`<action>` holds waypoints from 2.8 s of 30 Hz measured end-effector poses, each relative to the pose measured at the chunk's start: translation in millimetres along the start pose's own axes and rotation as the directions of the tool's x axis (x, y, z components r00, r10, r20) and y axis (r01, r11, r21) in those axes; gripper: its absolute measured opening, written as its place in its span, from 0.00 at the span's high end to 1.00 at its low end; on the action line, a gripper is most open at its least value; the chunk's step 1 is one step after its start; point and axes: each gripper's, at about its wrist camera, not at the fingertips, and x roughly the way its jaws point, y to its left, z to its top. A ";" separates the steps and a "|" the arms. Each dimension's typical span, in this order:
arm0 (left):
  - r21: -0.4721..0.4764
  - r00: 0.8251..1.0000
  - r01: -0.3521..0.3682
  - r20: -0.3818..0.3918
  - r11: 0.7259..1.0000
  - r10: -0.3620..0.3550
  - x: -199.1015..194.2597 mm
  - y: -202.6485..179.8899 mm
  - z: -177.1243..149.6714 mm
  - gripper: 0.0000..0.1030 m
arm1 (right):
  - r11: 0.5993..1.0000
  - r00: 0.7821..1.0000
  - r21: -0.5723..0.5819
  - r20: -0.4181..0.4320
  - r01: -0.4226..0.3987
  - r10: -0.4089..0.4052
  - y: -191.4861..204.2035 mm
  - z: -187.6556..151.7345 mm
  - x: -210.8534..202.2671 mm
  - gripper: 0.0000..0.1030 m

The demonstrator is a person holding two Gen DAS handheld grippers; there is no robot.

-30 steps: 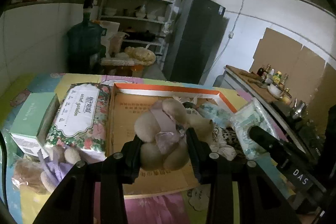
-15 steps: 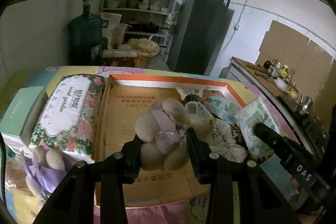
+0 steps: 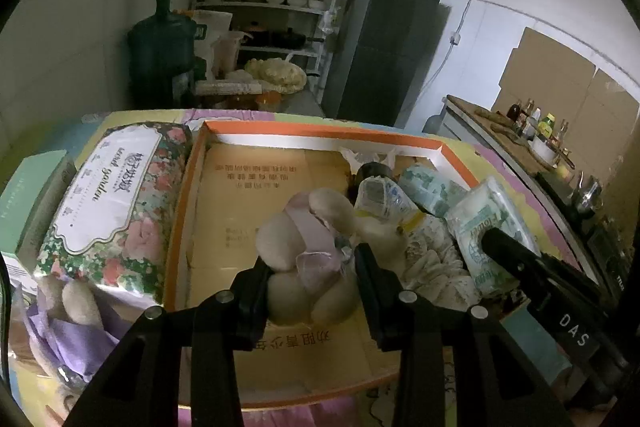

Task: Organize soft objects
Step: 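Lower the plush bear into the tray and open the left gripper while the right releases the roll, then move both tools back from the tray toward the remaining soft items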

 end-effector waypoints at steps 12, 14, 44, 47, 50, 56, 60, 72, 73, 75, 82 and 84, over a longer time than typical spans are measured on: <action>-0.006 0.999 -0.002 -0.035 1.000 0.002 13.6 4.1 -1.8 0.61 | 0.999 0.999 -0.031 -0.033 0.028 -0.029 3.0 -2.3 11.9 0.79; -0.006 0.999 -0.002 -0.038 1.000 0.002 15.0 4.6 -1.8 0.61 | 0.999 0.999 -0.034 -0.039 0.030 -0.031 3.4 -2.5 13.6 0.79; 0.030 1.000 -0.018 -0.024 0.999 0.019 1.1 1.2 -3.5 0.32 | 0.999 1.000 0.028 0.004 0.018 -0.018 -2.9 -2.1 1.8 0.49; 0.036 1.000 -0.017 -0.005 0.999 0.017 -5.9 -0.2 -2.4 0.31 | 0.999 1.000 0.036 0.017 0.019 -0.019 -4.1 -1.3 -3.4 0.49; 0.037 1.000 -0.011 0.008 0.999 0.011 -12.7 -0.1 -1.4 0.30 | 0.999 0.999 0.040 0.030 0.022 -0.023 -3.7 -0.7 -8.7 0.49; 0.040 0.999 -0.007 0.032 0.999 0.006 -25.6 0.3 -0.9 0.30 | 0.999 0.998 0.044 0.051 0.020 -0.023 -0.3 -0.1 -19.4 0.48; 0.038 0.999 -0.005 0.048 0.999 0.003 -34.5 1.0 -0.7 0.30 | 0.999 0.998 0.037 0.067 0.019 -0.022 4.2 0.9 -27.9 0.43; 0.031 0.994 -0.016 0.104 0.999 0.013 -68.4 11.8 -2.8 0.30 | 1.000 0.994 0.008 0.108 0.004 -0.005 27.9 1.2 -54.4 0.43; 0.031 0.994 -0.018 0.108 0.999 0.014 -70.5 12.1 -3.0 0.30 | 1.000 0.994 0.005 0.111 0.003 -0.004 29.9 0.9 -56.4 0.43; 0.032 0.993 -0.024 0.119 0.999 0.020 -76.1 13.9 -4.3 0.30 | 1.000 0.993 0.001 0.117 0.000 0.000 34.4 -0.1 -60.5 0.43; 0.030 0.988 -0.041 0.151 0.999 0.036 -96.2 26.3 -7.0 0.30 | 1.000 0.992 -0.020 0.128 -0.011 0.013 56.4 -3.8 -72.4 0.43; 0.026 0.987 -0.045 0.157 0.999 0.040 -100.8 31.0 -7.3 0.30 | 1.000 0.992 -0.025 0.129 -0.014 0.017 62.2 -4.8 -74.5 0.43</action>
